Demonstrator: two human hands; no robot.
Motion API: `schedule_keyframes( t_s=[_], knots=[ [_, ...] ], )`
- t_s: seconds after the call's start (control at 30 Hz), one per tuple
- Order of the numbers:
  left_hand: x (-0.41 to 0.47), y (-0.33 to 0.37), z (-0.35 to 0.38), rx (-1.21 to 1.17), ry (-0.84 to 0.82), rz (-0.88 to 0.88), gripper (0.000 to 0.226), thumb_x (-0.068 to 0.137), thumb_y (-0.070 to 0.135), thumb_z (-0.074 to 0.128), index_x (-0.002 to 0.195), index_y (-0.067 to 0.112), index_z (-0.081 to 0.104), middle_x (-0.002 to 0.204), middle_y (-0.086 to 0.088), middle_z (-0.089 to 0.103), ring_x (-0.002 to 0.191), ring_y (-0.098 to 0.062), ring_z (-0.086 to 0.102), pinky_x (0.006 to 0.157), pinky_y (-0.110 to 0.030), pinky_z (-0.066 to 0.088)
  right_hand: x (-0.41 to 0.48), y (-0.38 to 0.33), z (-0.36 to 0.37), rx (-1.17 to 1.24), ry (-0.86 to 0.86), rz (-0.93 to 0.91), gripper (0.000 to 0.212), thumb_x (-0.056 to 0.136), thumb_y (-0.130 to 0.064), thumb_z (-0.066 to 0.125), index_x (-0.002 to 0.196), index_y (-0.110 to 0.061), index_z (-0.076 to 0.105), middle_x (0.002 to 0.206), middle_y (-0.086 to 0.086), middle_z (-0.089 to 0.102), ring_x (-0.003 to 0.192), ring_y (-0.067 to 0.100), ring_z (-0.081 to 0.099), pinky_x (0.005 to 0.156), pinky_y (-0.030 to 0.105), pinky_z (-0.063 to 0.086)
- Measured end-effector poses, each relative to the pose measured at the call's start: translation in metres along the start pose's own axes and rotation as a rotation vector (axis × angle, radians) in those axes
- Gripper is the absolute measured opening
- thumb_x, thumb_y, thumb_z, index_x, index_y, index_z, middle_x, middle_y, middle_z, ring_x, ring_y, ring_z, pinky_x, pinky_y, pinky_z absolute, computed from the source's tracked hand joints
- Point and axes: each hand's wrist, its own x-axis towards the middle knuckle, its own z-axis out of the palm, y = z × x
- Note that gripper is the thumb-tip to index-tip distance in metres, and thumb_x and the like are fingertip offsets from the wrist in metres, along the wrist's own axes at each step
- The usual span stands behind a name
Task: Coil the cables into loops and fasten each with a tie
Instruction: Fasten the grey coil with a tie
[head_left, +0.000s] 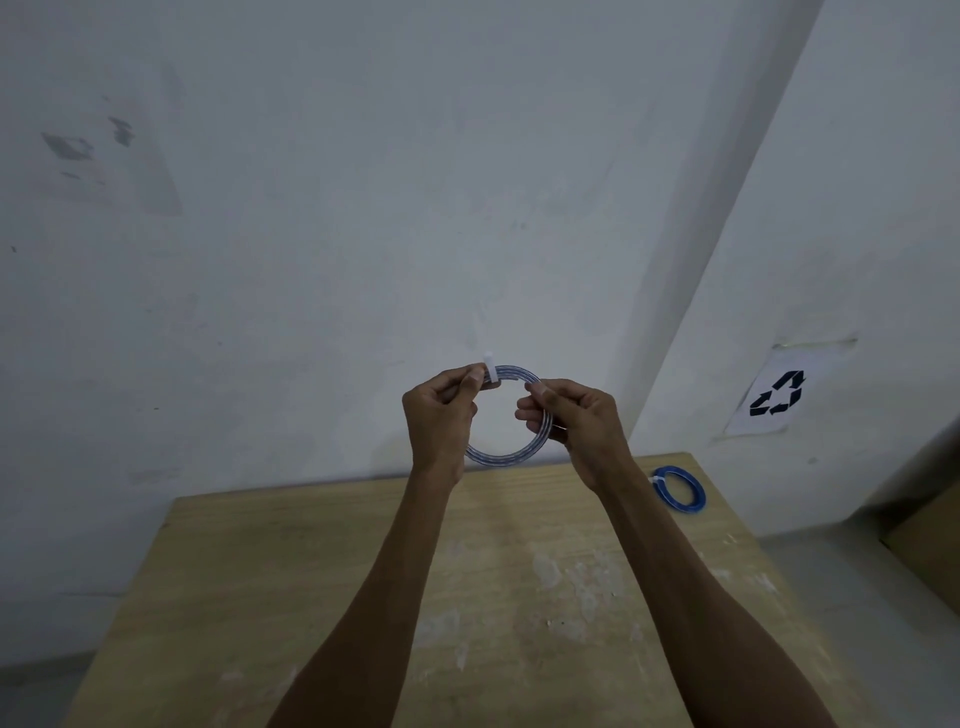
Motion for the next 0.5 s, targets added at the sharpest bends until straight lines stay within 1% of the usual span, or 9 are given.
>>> schedule_keyframes(
  t_s=[0.07,0.1,0.2,0.27,0.4,0.5],
  knots=[
    [-0.0002,0.0003,-0.0012,0.025,-0.002,0.013,0.011,0.095,0.005,0.068,0.097,0.009,0.079,0.086,-0.013,0.08,0.045,-0.003,0.047,0.048,-0.016,0.036,0.0011,-0.0008,0.0012,-0.008,-0.016,0.022,0.024,0.097,-0.023,0.067,0.114,-0.006,0.074,0.101,0.012,0.078,0.086,0.027,0.076,0.075,0.032,0.061],
    [-0.0003,0.0004,-0.0018,0.059,-0.014,0.025,0.011,0.096,0.007,0.069,0.096,0.011,0.079,0.085,-0.01,0.08,0.046,-0.002,0.05,0.049,-0.016,0.037,0.0018,-0.0008,0.0022,-0.02,-0.005,0.008,0.027,0.096,-0.025,0.068,0.117,-0.007,0.073,0.102,0.012,0.078,0.086,0.027,0.076,0.076,0.032,0.062],
    [-0.0034,-0.0006,-0.0013,0.152,-0.082,0.053,0.012,0.096,0.009,0.069,0.094,0.015,0.079,0.082,-0.001,0.081,0.056,-0.001,0.06,0.053,-0.017,0.042,0.005,0.0003,0.0047,-0.037,0.028,-0.09,0.027,0.093,-0.018,0.072,0.115,-0.002,0.075,0.097,0.018,0.078,0.081,0.026,0.075,0.077,0.032,0.063],
    [-0.004,-0.0014,-0.0008,0.177,-0.095,0.052,0.013,0.096,0.009,0.069,0.092,0.017,0.079,0.08,0.003,0.08,0.062,-0.003,0.063,0.057,-0.019,0.046,0.007,0.001,0.0052,-0.027,0.022,-0.106,0.024,0.092,-0.013,0.072,0.112,-0.001,0.076,0.094,0.019,0.078,0.082,0.028,0.075,0.078,0.032,0.062],
    [-0.0031,-0.0018,-0.0015,0.191,-0.102,0.057,0.011,0.096,0.009,0.069,0.095,0.013,0.08,0.079,0.002,0.08,0.06,-0.003,0.061,0.057,-0.019,0.046,0.0085,-0.0009,0.0029,-0.049,-0.003,-0.14,0.02,0.089,-0.009,0.076,0.107,-0.002,0.077,0.091,0.02,0.078,0.08,0.03,0.076,0.077,0.031,0.062],
    [-0.0055,-0.0029,0.0,0.159,-0.107,0.052,0.012,0.096,0.011,0.07,0.101,0.007,0.08,0.081,-0.004,0.08,0.052,-0.004,0.049,0.053,-0.018,0.042,0.0092,-0.0018,0.0039,-0.062,0.018,-0.206,0.017,0.087,-0.004,0.076,0.104,-0.002,0.077,0.086,0.016,0.079,0.076,0.028,0.077,0.075,0.03,0.063]
  ],
)
